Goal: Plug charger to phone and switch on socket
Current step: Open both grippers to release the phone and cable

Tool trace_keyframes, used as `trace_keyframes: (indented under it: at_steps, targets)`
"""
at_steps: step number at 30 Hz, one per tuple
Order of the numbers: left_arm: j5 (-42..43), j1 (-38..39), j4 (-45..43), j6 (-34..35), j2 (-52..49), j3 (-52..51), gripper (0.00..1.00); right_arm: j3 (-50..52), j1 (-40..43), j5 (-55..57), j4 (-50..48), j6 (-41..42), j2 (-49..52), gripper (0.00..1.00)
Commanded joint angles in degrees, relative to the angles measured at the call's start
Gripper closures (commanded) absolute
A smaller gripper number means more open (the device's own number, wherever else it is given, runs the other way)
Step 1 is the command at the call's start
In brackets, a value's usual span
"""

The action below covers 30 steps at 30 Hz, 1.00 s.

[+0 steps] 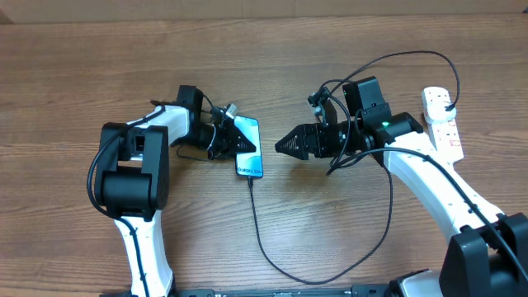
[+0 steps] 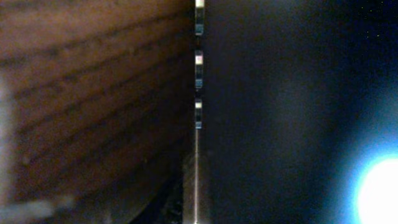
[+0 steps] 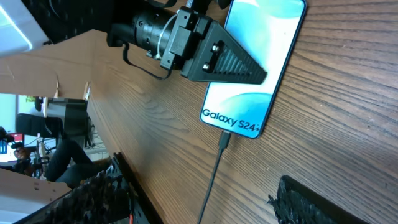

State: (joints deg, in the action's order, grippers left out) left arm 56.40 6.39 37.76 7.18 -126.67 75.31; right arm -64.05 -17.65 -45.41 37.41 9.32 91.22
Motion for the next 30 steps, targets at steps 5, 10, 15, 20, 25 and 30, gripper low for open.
trace_keyframes:
  at_steps: [5,10,15,20,25,30]
  targets:
    - [-15.8,0.0,6.8,-1.6,-1.4,2.5,0.7,-0.9,0.1,0.4,0.0,-0.5,-1.1,0.17]
    - [-21.0,0.0,9.3,-1.4,-1.4,2.6,0.69,-0.9,0.1,0.4,0.0,-0.5,-1.1,0.17]
    - [-22.5,0.0,9.8,-1.2,-1.4,2.6,0.69,-0.9,0.1,0.4,0.2,-0.5,-1.1,0.17]
    - [-22.5,0.0,9.9,-0.7,-1.4,2.6,0.82,-0.9,0.1,0.4,0.4,-0.5,-1.1,0.17]
    - [-22.5,0.0,10.1,-0.7,-1.4,2.6,0.75,-0.9,0.1,0.4,0.5,-0.5,-1.1,0.17]
    - [-22.5,0.0,10.2,-0.7,-1.4,2.6,0.64,-0.9,0.1,0.4,0.5,-0.5,-1.1,0.17]
